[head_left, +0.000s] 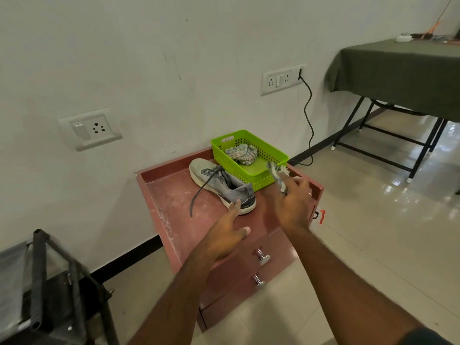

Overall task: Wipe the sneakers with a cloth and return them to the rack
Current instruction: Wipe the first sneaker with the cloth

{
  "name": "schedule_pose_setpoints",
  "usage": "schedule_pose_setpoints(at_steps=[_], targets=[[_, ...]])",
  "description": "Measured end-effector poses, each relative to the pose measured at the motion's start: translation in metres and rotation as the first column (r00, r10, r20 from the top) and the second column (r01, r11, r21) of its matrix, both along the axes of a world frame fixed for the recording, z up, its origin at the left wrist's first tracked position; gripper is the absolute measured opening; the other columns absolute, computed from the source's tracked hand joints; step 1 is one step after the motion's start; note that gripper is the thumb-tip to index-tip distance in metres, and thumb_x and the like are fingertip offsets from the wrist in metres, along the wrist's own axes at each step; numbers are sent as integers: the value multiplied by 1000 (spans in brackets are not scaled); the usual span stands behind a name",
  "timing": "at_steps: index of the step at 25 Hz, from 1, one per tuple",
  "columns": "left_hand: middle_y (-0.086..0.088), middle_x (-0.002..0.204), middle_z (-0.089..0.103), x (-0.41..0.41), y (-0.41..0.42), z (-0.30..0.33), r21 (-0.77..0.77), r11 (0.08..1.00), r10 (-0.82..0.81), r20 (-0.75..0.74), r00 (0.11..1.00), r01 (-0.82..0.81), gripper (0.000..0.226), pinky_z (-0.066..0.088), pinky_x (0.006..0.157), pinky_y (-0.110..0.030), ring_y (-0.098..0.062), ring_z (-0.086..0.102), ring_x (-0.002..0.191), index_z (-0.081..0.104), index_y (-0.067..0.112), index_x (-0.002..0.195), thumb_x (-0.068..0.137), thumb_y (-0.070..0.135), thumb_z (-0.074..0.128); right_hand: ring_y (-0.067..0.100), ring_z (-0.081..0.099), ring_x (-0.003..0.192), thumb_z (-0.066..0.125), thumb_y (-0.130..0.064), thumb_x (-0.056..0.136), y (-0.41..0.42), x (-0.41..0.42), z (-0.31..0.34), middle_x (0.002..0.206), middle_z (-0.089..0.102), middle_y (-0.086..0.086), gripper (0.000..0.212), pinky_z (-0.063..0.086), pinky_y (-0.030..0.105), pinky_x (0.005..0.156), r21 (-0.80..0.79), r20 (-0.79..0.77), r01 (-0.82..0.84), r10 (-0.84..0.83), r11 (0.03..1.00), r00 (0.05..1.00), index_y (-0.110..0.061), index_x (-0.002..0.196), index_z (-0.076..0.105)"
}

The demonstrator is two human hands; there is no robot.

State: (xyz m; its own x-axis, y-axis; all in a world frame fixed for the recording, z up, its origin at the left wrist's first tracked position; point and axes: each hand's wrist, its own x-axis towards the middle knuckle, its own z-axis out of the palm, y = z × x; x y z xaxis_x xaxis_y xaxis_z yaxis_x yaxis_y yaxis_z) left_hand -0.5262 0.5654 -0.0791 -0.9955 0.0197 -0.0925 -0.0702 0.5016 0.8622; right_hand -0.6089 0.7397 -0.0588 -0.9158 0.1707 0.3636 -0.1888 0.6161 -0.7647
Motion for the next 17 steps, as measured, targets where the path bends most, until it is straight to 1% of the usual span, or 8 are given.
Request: schedule_pose_setpoints(at_steps=[2, 3, 4, 5, 7, 10, 13, 17], targets=[[10, 161, 25, 0, 0, 0, -23, 999, 28, -38, 999, -29, 73, 26, 119, -25, -4, 28, 146, 35, 23, 155, 91, 20, 69, 29, 52, 108, 66, -11, 78, 1, 5, -9, 119, 58, 6, 51, 42, 29, 87, 292, 227, -230, 167, 928, 959, -33, 124, 66], [8, 155, 40, 2, -1, 2, -46, 998, 45, -69, 997, -48, 62, 32, 113, -24, -5, 39, 140, 47, 19, 148, 90, 19, 69, 30, 56, 109, 68, -17, 66, 1, 5, -13, 117, 63, 3, 58, 47, 34, 91, 356, 350, -339, 213, 871, 912, -38, 120, 66], [8, 142, 54, 5, -2, 8, -66, 996, 57, -107, 993, -64, 49, 38, 105, -20, -3, 50, 129, 58, 17, 138, 90, 16, 69, 28, 59, 107, 65, -23, 56, 0, 7, -10, 113, 66, 0, 64, 51, 40, 92, 355, 406, -375, 220, 856, 887, -40, 117, 66], [9, 125, 65, 10, -3, 14, -71, 994, 75, -143, 987, -85, 36, 42, 95, -17, -2, 59, 116, 67, 16, 126, 91, 13, 68, 26, 62, 104, 60, -26, 51, -2, 8, -4, 109, 68, -3, 64, 53, 44, 90, 302, 398, -350, 217, 887, 891, -40, 113, 66], [13, 98, 73, 24, -13, 29, -45, 992, 106, -204, 973, -118, 17, 47, 79, -11, 2, 67, 90, 75, 17, 104, 92, 10, 66, 25, 60, 104, 56, -25, 55, -8, 14, 12, 107, 68, -3, 50, 52, 46, 88, 265, 268, -268, 196, 926, 943, -34, 102, 69], [7, 87, 75, 51, -43, 52, -52, 980, 173, -260, 950, -193, 10, 53, 75, -12, 0, 70, 81, 77, 15, 94, 94, 13, 67, 27, 58, 104, 57, -16, 63, -27, 31, 28, 107, 67, -4, 38, 48, 43, 87, 302, 6, -233, 243, 924, 970, -28, 96, 69], [-2, 75, 75, 96, -86, 76, -65, 953, 265, -288, 920, -295, 13, 57, 66, -19, -8, 73, 69, 76, 8, 85, 94, 13, 67, 26, 59, 99, 54, -16, 67, -75, 65, 40, 102, 66, -4, 32, 48, 44, 79, 333, -186, -328, 402, 884, 896, -23, 95, 67], [-4, 65, 73, 188, -151, 92, -223, 896, 342, -200, 918, -383, 18, 55, 60, -24, -12, 73, 62, 73, 11, 76, 93, 12, 68, 22, 60, 95, 56, -16, 70, -148, 142, 37, 99, 66, -5, 27, 45, 41, 80, 408, -174, -559, 662, 722, 729, -24, 94, 65]])
